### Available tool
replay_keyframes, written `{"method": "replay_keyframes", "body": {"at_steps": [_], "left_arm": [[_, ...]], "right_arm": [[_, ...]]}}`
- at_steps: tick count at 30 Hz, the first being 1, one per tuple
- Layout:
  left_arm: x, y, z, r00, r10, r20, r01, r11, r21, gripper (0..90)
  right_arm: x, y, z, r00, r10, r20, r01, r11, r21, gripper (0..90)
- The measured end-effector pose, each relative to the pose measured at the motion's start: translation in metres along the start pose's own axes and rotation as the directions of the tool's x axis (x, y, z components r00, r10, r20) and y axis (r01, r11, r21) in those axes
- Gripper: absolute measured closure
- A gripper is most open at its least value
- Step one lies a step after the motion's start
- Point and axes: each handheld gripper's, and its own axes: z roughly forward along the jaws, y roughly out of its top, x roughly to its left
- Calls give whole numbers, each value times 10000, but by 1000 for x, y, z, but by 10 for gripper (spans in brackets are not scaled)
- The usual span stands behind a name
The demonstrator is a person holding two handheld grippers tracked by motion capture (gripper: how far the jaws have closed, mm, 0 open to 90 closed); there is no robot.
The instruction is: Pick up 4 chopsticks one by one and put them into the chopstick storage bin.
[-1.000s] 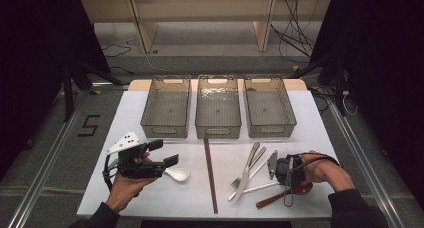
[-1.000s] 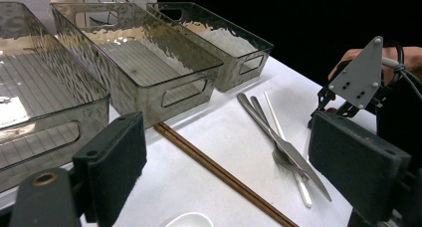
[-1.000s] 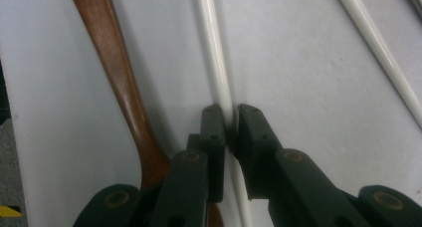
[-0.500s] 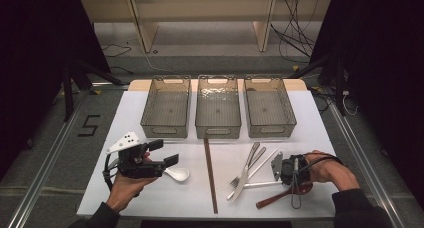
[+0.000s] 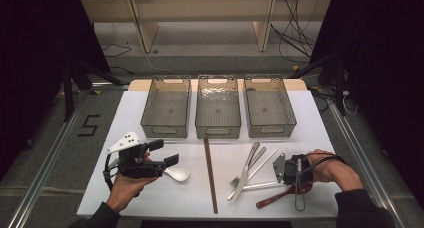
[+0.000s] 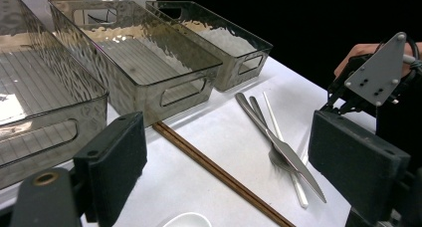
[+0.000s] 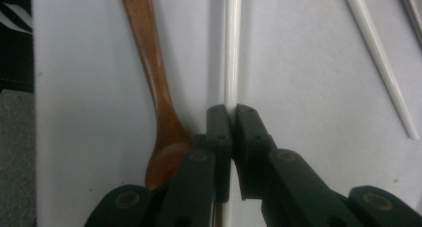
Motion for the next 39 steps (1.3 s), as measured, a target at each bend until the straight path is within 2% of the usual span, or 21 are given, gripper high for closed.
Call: {"method": "replay_keyframes", "body": {"at_steps": [1,8,11,14,21,26,27,29,30,31,33,37,39], "left_arm": [[0,0,1,10000,2,7,-2,10000,-2,147],[0,0,0,10000,-8,12,8,10000,10,147],[0,0,1,10000,-15,19,14,10000,30,147],[0,0,1,10000,-4,14,4,10000,31,147],[-1,0,2,10000,-18,30,17,10000,62,148],[-3,0,5,9998,142,112,-145,9994,326,147],[-6,1,8,9991,356,247,-371,9974,621,147],[-10,2,14,9978,540,388,-576,9935,986,147],[-10,2,14,9978,540,388,-576,9935,986,147],[-14,1,21,9958,706,577,-785,9860,1473,147],[-19,1,29,9922,1017,714,-1145,9718,2060,156],[-29,0,41,9842,1511,920,-1713,9445,2802,156],[-34,0,47,9793,1720,1064,-1973,9282,3155,157]], "right_arm": [[1,1,-2,9999,-100,9,100,9999,125,867],[4,1,-6,9997,-236,114,235,9996,135,867],[5,1,-8,9997,-226,-102,228,9996,176,867],[8,2,-11,9996,-264,-108,264,9997,15,868],[12,7,-20,9996,-259,-132,248,9969,-746,868],[10,17,-29,10000,-51,51,56,9938,-1114,868],[8,20,-30,9999,-61,145,78,9930,-1178,867],[6,25,-31,9996,-5,285,42,9918,-1277,867],[6,25,-31,9996,-5,285,42,9918,-1277,867],[3,32,-32,9991,5,413,50,9911,-1328,867],[1,39,-33,9987,-4,513,78,9893,-1455,867],[-2,54,-34,9978,-69,665,163,9898,-1414,867],[-3,61,-35,9973,-58,733,160,9902,-1386,866]]}}
